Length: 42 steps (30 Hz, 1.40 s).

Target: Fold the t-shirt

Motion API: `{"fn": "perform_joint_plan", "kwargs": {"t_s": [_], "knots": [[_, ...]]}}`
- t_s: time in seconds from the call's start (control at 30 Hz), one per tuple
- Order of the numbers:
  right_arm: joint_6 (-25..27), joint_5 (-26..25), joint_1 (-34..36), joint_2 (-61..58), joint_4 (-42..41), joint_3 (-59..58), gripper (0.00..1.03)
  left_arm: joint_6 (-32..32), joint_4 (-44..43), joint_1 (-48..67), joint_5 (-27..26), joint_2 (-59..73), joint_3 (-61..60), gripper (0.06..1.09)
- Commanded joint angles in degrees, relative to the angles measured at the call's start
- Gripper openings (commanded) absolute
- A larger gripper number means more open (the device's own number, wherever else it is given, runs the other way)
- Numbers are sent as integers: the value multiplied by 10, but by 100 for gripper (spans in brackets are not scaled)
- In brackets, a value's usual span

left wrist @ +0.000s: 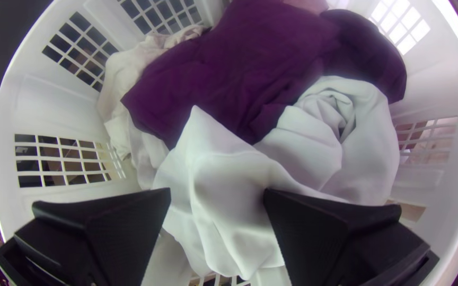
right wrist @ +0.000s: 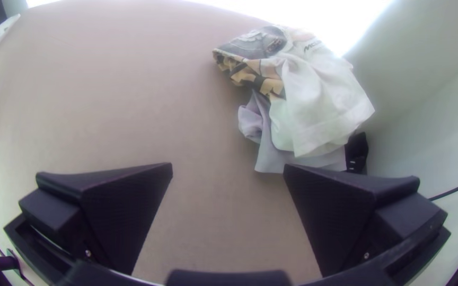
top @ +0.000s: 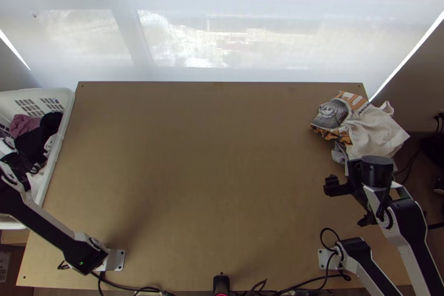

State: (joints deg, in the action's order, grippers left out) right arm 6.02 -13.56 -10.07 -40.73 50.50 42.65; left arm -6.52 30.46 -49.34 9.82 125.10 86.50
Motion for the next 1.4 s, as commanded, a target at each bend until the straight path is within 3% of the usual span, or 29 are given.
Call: {"fn": "perform_joint_plan", "kwargs": {"t_s": [0.0, 0.07, 0.1, 0.2, 0.23, 0.53, 0.6, 0.77, 1.0, 1.23, 1.37], "knots": [[1, -1, 9, 7, 20, -9, 98, 5, -28, 3, -9, 32, -5, 63], [1, -1, 13, 7, 23, -8, 98, 5, -39, 1, -45, 28, -9, 43], [1, -1, 14, 7, 24, -7, 98, 5, -38, 1, -65, 27, -9, 40], [0, -1, 16, 7, 26, -5, 98, 6, -30, 3, -92, 27, -4, 13], [0, -1, 17, 7, 27, -5, 98, 9, -29, 3, -103, 26, -3, 9], [-2, -1, 20, 12, 35, -7, 98, -6, -22, 2, -104, -17, -2, 9], [-2, -1, 20, 12, 35, -6, 98, -16, -5, 2, -123, -48, -3, 9], [-4, -1, 16, 12, 34, -2, 98, -13, 38, 14, -239, -175, -28, 9], [-10, 0, 9, 12, 31, -2, 98, -9, 45, 55, -278, -391, -13, 9], [-16, 1, -7, 13, 31, 16, 98, -9, 46, 159, -278, -538, 49, 9], [-16, 1, -18, 13, 32, 23, 98, -5, 53, 266, -234, -572, 105, 9]]}}
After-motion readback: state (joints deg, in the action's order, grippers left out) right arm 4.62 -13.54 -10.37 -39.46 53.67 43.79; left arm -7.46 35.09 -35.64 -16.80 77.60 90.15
